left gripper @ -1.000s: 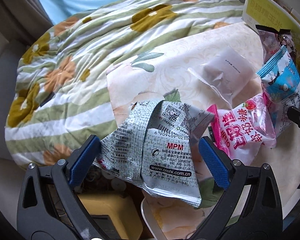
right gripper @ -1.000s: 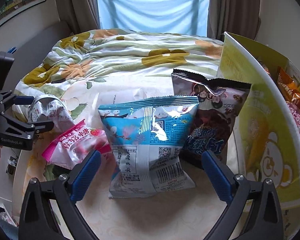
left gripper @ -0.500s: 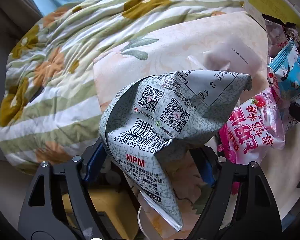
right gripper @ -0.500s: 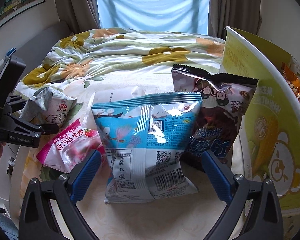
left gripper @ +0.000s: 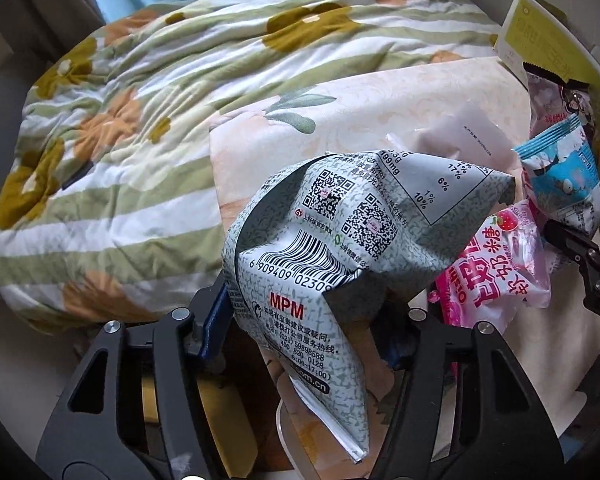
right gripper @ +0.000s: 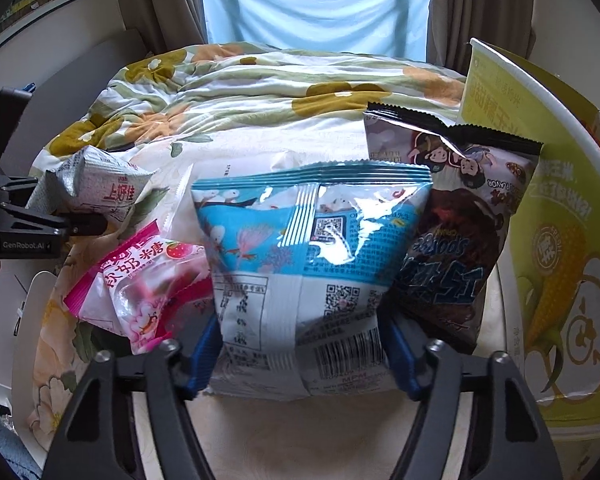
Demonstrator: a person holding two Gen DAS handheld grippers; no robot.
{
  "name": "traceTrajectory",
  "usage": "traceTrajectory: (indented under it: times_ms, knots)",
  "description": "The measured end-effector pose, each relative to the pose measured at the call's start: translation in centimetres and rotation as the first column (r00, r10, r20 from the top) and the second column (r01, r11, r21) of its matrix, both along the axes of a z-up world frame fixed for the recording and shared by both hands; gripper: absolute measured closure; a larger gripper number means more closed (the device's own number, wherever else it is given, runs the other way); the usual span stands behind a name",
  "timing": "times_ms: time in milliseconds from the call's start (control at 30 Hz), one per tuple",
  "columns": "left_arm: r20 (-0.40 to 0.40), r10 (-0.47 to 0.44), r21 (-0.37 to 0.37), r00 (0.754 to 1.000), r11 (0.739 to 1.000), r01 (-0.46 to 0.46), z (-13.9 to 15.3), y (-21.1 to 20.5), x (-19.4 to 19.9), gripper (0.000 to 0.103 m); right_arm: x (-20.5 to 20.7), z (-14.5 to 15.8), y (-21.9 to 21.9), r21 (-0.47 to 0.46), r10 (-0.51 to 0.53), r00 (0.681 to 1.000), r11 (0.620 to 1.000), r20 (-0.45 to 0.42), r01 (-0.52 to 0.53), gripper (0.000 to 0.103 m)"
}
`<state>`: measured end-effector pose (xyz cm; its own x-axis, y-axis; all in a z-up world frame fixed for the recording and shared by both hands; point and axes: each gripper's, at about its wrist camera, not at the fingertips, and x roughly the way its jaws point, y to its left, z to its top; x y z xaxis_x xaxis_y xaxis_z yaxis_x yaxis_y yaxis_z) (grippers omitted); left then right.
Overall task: Organize snacks
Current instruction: 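Grasp the grey MPM bag with the left tool while the right tool grasps the blue bag, then carry the grey MPM bag and blue bag over the box and drop them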
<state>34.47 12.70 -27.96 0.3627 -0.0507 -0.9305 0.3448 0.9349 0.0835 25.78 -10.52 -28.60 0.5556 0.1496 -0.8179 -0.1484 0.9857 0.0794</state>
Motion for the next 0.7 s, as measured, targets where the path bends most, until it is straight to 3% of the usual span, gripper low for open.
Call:
traceTrajectory:
  times_ms: [100,300,533,700]
  knots:
    - [0.012,0.02,-0.017,1.0,1.0,-0.02,1.1,0.4,-0.7,0.047,-0.4,0.5,0.1,-0.007,0.008,1.0,1.0,0.009,-0.007,0.052]
    - [0.039,0.062,-0.061,0.997,0.996,-0.06,4.2,0.2,-2.4,0.047,-1.3,3.0,0.0,-0.009,0.027,0.999,1.0,0.043,-0.026,0.054]
    - [0.128,0.088,-0.122,0.988,0.99,-0.072,10.8,-3.0,-4.8,0.047,-3.6,9.3,-1.5,0.05,0.04,0.994,0.998,0.106,-0.046,0.054]
    - [0.2,0.086,-0.167,0.976,0.985,-0.053,15.5,-7.7,-5.3,0.047,-4.8,14.3,-4.2,0.063,0.049,0.985,0.996,0.167,-0.06,0.054]
